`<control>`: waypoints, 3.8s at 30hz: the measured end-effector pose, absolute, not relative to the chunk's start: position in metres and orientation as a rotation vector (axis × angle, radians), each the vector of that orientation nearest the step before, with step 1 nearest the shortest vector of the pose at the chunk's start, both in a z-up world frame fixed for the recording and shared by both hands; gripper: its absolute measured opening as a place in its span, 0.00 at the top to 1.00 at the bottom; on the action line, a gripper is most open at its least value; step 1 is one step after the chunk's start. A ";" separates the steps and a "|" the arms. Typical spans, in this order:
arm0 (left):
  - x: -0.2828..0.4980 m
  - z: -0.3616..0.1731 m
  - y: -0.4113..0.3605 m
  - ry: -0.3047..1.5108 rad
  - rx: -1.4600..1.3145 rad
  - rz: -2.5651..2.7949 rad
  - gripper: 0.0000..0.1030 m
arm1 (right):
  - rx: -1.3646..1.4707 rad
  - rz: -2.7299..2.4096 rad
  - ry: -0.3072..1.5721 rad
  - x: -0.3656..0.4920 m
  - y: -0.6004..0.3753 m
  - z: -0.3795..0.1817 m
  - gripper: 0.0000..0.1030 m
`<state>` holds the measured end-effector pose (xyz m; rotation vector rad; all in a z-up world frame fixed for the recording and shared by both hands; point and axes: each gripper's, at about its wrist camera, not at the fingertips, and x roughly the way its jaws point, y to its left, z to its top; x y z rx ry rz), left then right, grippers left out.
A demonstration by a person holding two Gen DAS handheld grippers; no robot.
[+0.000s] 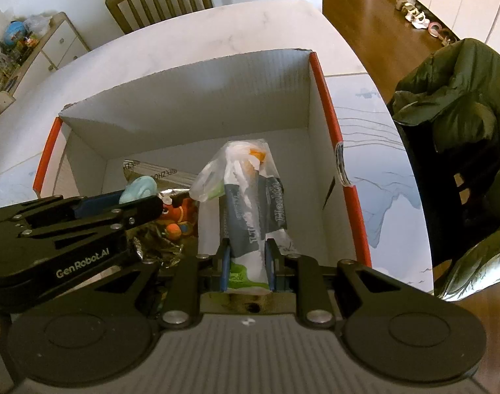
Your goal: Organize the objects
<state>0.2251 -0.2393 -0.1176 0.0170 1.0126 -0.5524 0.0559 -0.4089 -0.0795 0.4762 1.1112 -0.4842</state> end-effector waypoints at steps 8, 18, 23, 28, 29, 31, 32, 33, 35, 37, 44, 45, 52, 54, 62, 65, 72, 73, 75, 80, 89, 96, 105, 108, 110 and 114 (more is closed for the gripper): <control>0.217 -0.115 -0.236 0.997 0.026 -0.534 0.57 | 0.468 -0.462 1.079 0.050 -0.406 -0.072 0.79; 0.204 -0.091 -0.216 0.923 0.005 -0.544 0.32 | 0.445 -0.436 0.996 0.038 -0.392 -0.050 0.73; 0.192 -0.077 -0.195 0.866 -0.006 -0.553 0.25 | 0.422 -0.434 0.941 0.028 -0.377 -0.037 0.65; 0.185 -0.066 -0.171 0.845 -0.024 -0.556 0.21 | 0.425 -0.445 0.892 0.017 -0.361 -0.027 0.54; 0.184 -0.064 -0.168 0.841 -0.022 -0.558 0.21 | 0.426 -0.450 0.888 0.016 -0.358 -0.026 0.53; 0.180 -0.060 -0.160 0.833 -0.021 -0.564 0.18 | 0.428 -0.457 0.873 0.014 -0.351 -0.023 0.52; 0.179 -0.058 -0.156 0.830 -0.019 -0.569 0.18 | 0.427 -0.460 0.866 0.013 -0.348 -0.022 0.52; 0.177 -0.056 -0.151 0.826 -0.019 -0.574 0.18 | 0.425 -0.465 0.856 0.011 -0.344 -0.020 0.52; 0.173 -0.052 -0.143 0.817 -0.015 -0.582 0.16 | 0.422 -0.472 0.841 0.009 -0.338 -0.018 0.49; 0.168 -0.049 -0.137 0.803 -0.004 -0.590 0.15 | 0.418 -0.479 0.821 0.007 -0.330 -0.015 0.43; 0.149 -0.032 -0.113 0.724 0.042 -0.651 0.08 | 0.433 -0.496 0.744 -0.002 -0.309 -0.006 0.37; 0.146 -0.030 -0.110 0.713 0.044 -0.659 0.06 | 0.430 -0.501 0.731 -0.003 -0.305 -0.005 0.36; 0.132 -0.016 -0.092 0.672 0.062 -0.708 0.00 | 0.413 -0.531 0.640 -0.017 -0.280 0.006 0.23; 0.129 -0.015 -0.089 0.668 0.067 -0.719 0.00 | 0.410 -0.537 0.626 -0.021 -0.273 0.008 0.20; 0.123 -0.016 -0.072 0.679 0.048 -0.742 0.00 | 0.377 -0.543 0.571 -0.033 -0.245 0.015 0.09; 0.121 -0.016 -0.069 0.682 0.052 -0.746 0.00 | 0.352 -0.562 0.537 -0.039 -0.234 0.016 0.08; 0.111 -0.019 -0.059 0.660 0.089 -0.732 0.00 | 0.369 -0.608 0.509 -0.051 -0.220 0.012 0.02; 0.111 -0.020 -0.057 0.664 0.088 -0.733 0.00 | 0.373 -0.611 0.514 -0.051 -0.218 0.011 0.02; 0.111 -0.021 -0.054 0.672 0.083 -0.737 0.00 | 0.372 -0.614 0.515 -0.052 -0.213 0.010 0.02; 0.109 -0.023 -0.049 0.688 0.075 -0.766 0.00 | 0.347 -0.613 0.505 -0.052 -0.199 0.009 0.02; 0.104 -0.023 -0.043 0.671 0.074 -0.787 0.00 | 0.338 -0.638 0.479 -0.054 -0.183 0.011 0.02; 0.102 -0.022 -0.039 0.659 0.075 -0.814 0.00 | 0.329 -0.663 0.470 -0.055 -0.177 0.011 0.02; 0.105 -0.020 -0.039 0.660 0.068 -0.823 0.00 | 0.336 -0.675 0.471 -0.057 -0.175 0.010 0.02; 0.107 -0.020 -0.038 0.660 0.064 -0.815 0.00 | 0.336 -0.676 0.473 -0.056 -0.175 0.011 0.02; 0.109 -0.020 -0.036 0.662 0.060 -0.812 0.00 | 0.335 -0.677 0.473 -0.056 -0.175 0.011 0.02; 0.113 -0.022 -0.033 0.664 0.060 -0.793 0.00 | 0.337 -0.667 0.480 -0.053 -0.175 0.010 0.02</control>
